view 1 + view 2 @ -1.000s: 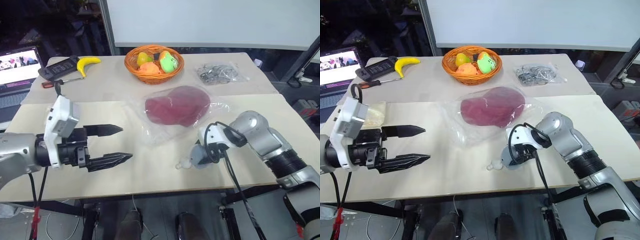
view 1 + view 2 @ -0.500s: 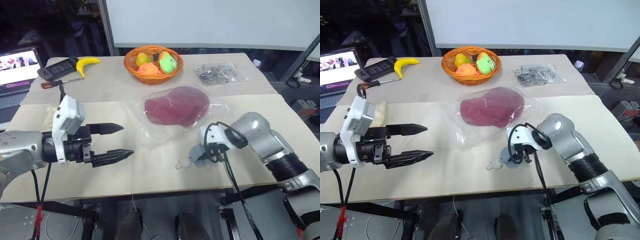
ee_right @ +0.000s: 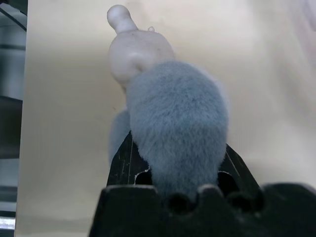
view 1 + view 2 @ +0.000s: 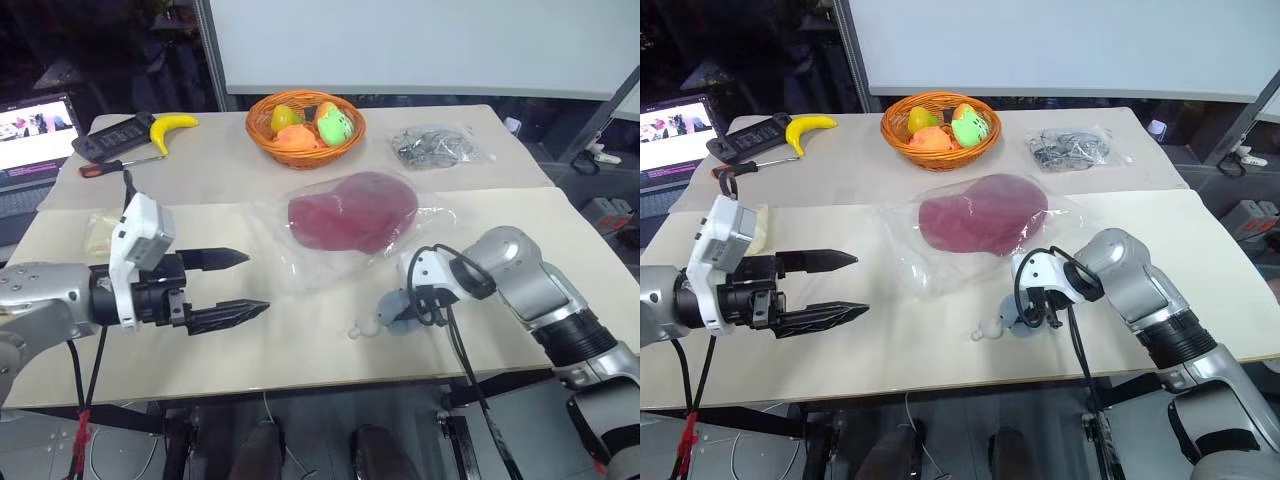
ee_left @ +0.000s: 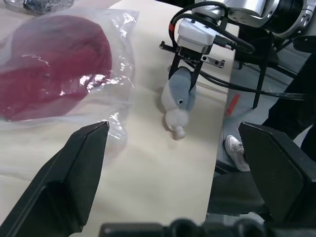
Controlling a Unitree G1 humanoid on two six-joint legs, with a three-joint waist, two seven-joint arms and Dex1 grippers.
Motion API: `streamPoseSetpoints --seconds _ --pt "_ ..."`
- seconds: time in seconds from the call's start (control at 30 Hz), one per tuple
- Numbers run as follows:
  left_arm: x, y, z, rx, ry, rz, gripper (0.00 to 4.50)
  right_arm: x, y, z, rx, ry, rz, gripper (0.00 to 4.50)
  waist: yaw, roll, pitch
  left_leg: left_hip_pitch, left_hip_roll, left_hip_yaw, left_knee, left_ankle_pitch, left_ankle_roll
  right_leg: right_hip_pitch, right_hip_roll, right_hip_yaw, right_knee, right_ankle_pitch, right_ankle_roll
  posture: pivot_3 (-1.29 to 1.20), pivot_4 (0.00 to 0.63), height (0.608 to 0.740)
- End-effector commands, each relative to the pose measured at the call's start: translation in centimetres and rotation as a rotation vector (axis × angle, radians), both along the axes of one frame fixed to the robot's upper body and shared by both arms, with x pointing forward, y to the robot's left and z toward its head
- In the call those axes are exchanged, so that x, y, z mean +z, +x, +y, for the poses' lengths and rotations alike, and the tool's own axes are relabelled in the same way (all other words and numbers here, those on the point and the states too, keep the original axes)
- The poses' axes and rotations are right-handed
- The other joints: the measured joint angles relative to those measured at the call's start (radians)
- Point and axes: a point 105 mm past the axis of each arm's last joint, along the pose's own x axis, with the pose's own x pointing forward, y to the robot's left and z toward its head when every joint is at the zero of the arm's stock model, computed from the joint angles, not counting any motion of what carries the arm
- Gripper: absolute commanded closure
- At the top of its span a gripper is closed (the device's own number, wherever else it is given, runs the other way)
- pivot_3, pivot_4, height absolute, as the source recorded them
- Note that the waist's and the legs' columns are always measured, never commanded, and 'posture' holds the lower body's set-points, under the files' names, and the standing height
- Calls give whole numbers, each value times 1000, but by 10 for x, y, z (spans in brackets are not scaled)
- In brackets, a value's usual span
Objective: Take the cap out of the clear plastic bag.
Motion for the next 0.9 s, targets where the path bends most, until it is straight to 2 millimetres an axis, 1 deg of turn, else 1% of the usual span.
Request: streamPoseSetpoints --seconds 0.03,0.1,0.13,0.17,0.2,0.23,0.27,0.3,0.33,0.37,0.43,0.47,0.5,0.53,0.57,0.6,0.67,0.7,0.77,0.9 --pt "7 2 0 -6 -5 -46 0 99 -19 32 122 436 49 3899 -4 1 1 -1 0 0 0 0 0 -2 1 1 1 1 -2 0 150 740" --pt "7 2 -1 -6 -8 -46 0 128 -19 35 127 561 50 3899 -3 2 2 -6 1 2 0 0 0 -9 2 4 4 3 -5 0 150 740" --pt "7 3 -1 -6 -8 -46 0 134 -18 35 119 586 46 3899 -1 2 2 -8 0 2 0 0 0 -12 2 4 5 4 -5 0 150 740" --pt "7 3 0 -4 -7 -46 0 148 -8 35 76 648 4 3899 2 1 1 -8 1 2 0 0 0 -12 2 4 5 4 -5 0 150 740" --pt "7 3 -1 -3 -7 -48 0 161 6 34 17 708 -54 3899 4 0 1 -8 1 2 0 0 0 -12 2 3 4 4 -6 0 150 740" --pt "7 3 -1 -3 -8 -49 0 171 31 33 -115 752 -124 3899 3 0 1 -9 1 2 0 -1 0 -12 2 3 3 4 -6 0 150 740" --pt "7 2 -1 -3 -9 -50 0 175 55 30 -248 766 -196 3899 2 0 1 -9 1 2 0 -1 0 -12 2 3 3 4 -6 0 150 740" --pt "8 2 -2 -3 -11 -50 0 175 76 26 -371 757 -250 3899 0 0 1 -9 1 3 1 -1 0 -12 2 4 3 4 -6 0 150 740" --pt "7 2 -2 -4 -14 -51 0 169 99 19 -519 735 -290 3899 0 0 1 -9 1 3 1 -1 0 -13 2 4 3 4 -6 0 150 740" --pt "7 2 -3 -3 -17 -50 0 164 116 11 -629 711 -331 3899 -1 0 1 -9 1 4 1 0 0 -13 2 4 3 5 -6 0 150 740" --pt "6 2 -3 -1 -20 -49 0 155 143 -7 -820 669 -426 3899 4 0 1 -9 1 4 0 0 0 -14 2 5 3 5 -7 0 150 740" --pt "5 2 -3 1 -25 -44 0 148 158 -25 -969 608 -524 3899 4 0 1 -10 1 4 0 0 0 -14 2 5 3 5 -7 0 150 740" --pt "5 2 -3 1 -29 -42 0 143 167 -43 -1110 572 -595 3899 3 0 1 -11 1 4 0 0 0 -15 2 5 3 5 -7 0 150 740" --pt "4 1 -4 0 -33 -39 0 134 173 -66 -1264 519 -670 3899 4 0 1 -13 1 5 -1 0 0 -17 2 5 3 5 -7 0 150 740" --pt "3 1 -5 -1 -36 -37 0 129 175 -81 -1357 485 -718 3899 6 0 1 -15 0 5 -1 0 0 -19 2 5 3 5 -7 0 150 740" --pt "2 2 -5 1 -37 -38 0 122 175 -88 -1395 436 -756 3899 6 0 1 -18 0 5 -1 0 0 -21 1 5 3 5 -7 0 150 740" --pt "1 2 -7 4 -44 -35 0 110 175 -93 -1434 398 -777 3899 2 0 1 -25 0 6 0 0 0 -28 1 6 4 6 -6 0 150 740" --pt "0 2 -7 4 -47 -33 0 104 175 -96 -1455 368 -795 3899 -2 0 1 -26 0 6 0 0 0 -30 1 7 4 6 -6 0 150 740" --pt "0 1 -7 8 -51 -32 0 93 173 -107 -1535 365 -780 3899 -13 0 1 -26 0 8 0 0 0 -30 1 8 5 6 -6 0 150 740" --pt "-1 2 -7 20 -57 -28 0 87 166 -131 -1696 379 -814 3899 -26 0 1 -22 1 8 0 0 0 -28 2 9 6 6 -6 0 150 740"
